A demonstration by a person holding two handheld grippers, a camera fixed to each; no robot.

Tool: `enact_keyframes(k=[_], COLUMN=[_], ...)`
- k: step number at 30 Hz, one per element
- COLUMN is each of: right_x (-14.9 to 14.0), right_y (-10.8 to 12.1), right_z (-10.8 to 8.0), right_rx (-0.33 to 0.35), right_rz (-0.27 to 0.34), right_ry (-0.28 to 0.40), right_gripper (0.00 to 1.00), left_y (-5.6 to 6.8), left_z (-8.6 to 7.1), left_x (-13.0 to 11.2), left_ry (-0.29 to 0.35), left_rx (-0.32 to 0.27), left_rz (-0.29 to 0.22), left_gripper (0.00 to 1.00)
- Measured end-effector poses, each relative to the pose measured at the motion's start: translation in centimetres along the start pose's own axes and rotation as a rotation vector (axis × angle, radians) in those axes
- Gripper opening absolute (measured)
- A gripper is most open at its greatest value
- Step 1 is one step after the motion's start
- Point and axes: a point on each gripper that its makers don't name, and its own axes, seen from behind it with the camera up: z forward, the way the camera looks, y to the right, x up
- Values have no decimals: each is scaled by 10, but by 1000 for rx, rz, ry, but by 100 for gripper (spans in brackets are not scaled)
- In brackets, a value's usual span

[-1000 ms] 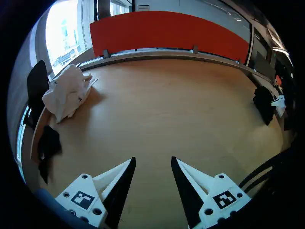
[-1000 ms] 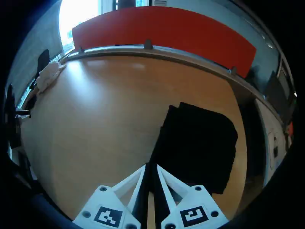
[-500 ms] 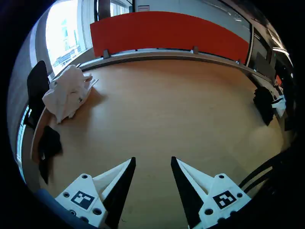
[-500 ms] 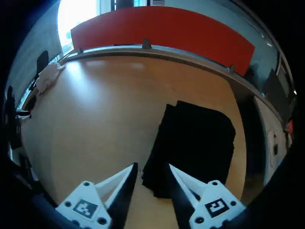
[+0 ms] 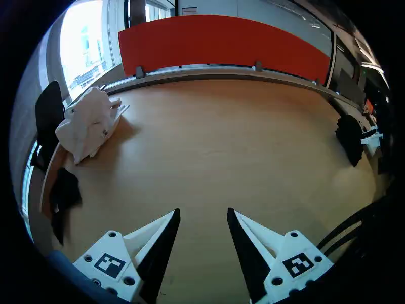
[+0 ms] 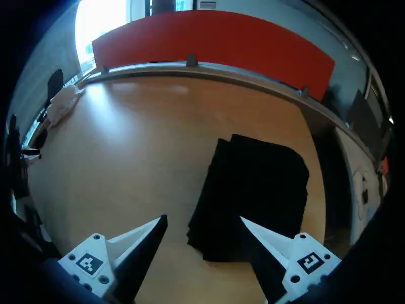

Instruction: Fold towel

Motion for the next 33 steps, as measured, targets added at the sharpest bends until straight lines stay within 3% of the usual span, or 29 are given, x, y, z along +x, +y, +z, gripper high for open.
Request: enact_keyframes(k=[17,26,33], right_x=[14,41,70], right_y=[0,1,8], right_z=[-8,-22,-36], right_rx=[-18,-51,-107], right_rz=[27,66,101], right_ry=[56,174,306], right_gripper=[100,100,100], left_y=[0,-1,-2], left_z=[-1,-2,-3], left_x=[5,9,13], left_ry=[10,21,30], left_rx=[1,-1,0], left_rz=[-2,0,4], left_gripper=[67,67,67])
